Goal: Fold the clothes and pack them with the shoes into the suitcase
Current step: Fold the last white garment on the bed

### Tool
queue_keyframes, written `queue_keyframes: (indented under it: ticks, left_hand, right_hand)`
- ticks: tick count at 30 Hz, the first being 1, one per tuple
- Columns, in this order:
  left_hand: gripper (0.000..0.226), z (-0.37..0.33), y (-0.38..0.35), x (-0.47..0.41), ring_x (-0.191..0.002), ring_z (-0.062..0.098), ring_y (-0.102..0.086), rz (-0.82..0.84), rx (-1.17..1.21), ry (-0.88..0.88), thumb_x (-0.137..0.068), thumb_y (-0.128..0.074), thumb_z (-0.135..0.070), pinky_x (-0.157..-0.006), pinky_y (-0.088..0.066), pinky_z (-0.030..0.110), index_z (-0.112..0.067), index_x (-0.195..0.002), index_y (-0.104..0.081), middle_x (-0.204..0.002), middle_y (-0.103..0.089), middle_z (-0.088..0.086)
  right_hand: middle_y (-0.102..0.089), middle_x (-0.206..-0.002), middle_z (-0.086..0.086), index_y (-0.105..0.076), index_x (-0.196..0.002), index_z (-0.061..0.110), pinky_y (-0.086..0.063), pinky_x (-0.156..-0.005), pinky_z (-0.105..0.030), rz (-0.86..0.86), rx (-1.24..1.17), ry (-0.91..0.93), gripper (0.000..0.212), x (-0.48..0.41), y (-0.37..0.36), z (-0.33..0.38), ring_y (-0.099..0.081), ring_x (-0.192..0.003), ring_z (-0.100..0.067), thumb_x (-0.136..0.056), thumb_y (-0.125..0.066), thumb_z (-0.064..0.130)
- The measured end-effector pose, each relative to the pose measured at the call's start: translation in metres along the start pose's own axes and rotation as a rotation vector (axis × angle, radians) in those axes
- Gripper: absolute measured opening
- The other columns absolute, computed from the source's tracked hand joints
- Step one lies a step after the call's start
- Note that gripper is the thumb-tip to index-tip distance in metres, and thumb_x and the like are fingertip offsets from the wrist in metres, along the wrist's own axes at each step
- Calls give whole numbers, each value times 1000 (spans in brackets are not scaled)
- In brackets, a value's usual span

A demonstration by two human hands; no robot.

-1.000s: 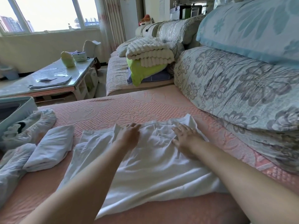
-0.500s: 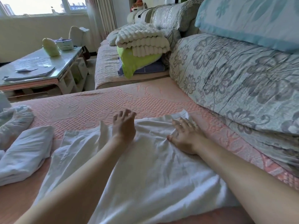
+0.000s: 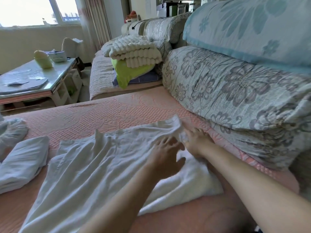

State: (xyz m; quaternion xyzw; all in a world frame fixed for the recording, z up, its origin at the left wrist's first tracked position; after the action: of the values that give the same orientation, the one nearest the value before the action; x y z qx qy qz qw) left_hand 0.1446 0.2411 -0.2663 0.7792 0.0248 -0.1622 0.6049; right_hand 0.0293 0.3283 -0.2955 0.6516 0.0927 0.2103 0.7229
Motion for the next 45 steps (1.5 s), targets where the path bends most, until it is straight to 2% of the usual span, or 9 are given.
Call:
queue_keyframes:
  ticks: [5,11,20,23,27,33,37,42,45]
  left_hand:
    - [98,-89,-50,19,-125,31,-36,240,-199,-61,-67,-58,-81,-93,-43,46,-22,-142,-38,-147,-34,8]
    - [28,-80,-12,19,-92,33,-59,-80,114,41,-97,-54,-34,-69,-43,36,-16,-112,-69,-107,-58,10]
    - [9,43,99,118,-67,17,-58,-597,554,729,-86,-61,-19,-59,-41,34,-20,-78,-62,-66,-62,-5]
    - [13,76,111,166,-63,17,-58,-441,444,863,-81,-62,-27,-57,-43,31,-16,-73,-60,-64,-62,-2]
    - [24,110,90,210,-60,22,-69,105,222,957,-77,-47,-35,-60,-55,32,-15,-70,-58,-63,-69,3]
    - [48,111,83,208,-99,27,-61,108,139,884,-87,-55,-57,-80,-47,34,-27,-124,-46,-114,-66,8]
    - [25,106,82,199,-79,21,-62,140,126,789,-88,-57,-29,-69,-52,31,-38,-110,-50,-96,-67,-3]
    - [28,104,81,199,-101,19,-65,431,-162,711,-89,-50,-37,-76,-48,27,-38,-116,-57,-116,-66,-5]
    - [34,100,103,168,-115,23,-58,204,-264,614,-95,-43,-41,-88,-48,31,-26,-117,-64,-124,-62,1]
  right_hand:
    - [-52,-136,-7,-55,-139,28,-41,-98,-31,2,-188,46,45,32,15,-30,-49,-129,-26,-95,-56,34]
    - [-63,-137,-3,-61,-138,20,-42,-93,-22,39,-406,50,44,55,22,-37,-59,-123,-18,-95,-53,15]
    - [-40,-158,-4,-12,-161,31,-29,-114,-25,22,-601,203,68,57,26,65,-42,-142,-21,-103,-48,34]
    - [-22,-166,-2,-20,-160,27,-14,-118,-21,94,-507,381,65,71,12,133,-23,-152,-19,-103,-50,35]
    - [-9,-168,5,-29,-156,40,-3,-125,-43,231,-41,518,55,83,-27,200,-4,-155,-16,-103,-40,53]
    - [-1,-169,1,-10,-160,35,4,-124,-48,156,15,500,62,82,-32,219,3,-155,-18,-104,-33,53]
    - [13,-168,-2,5,-160,32,9,-124,-46,91,4,407,71,72,-36,201,13,-154,-22,-103,-28,57]
    - [10,-168,-3,-3,-160,34,4,-125,-44,203,7,411,77,68,-49,191,9,-155,-22,-98,-34,66]
    - [10,-168,-3,-6,-160,35,8,-124,-46,153,29,426,72,63,-45,196,13,-154,-21,-99,-28,66]
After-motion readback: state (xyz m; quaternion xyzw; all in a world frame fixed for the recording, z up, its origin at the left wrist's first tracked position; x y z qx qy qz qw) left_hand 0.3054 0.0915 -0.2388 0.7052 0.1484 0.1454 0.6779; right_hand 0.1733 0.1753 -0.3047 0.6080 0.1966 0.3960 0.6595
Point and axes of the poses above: each hand's wrist, its own x-axis away from the middle knuckle, its own y-axis out of the back of the hand, z = x × y, the point moved 8 cm from there along -x, towards the middle knuckle
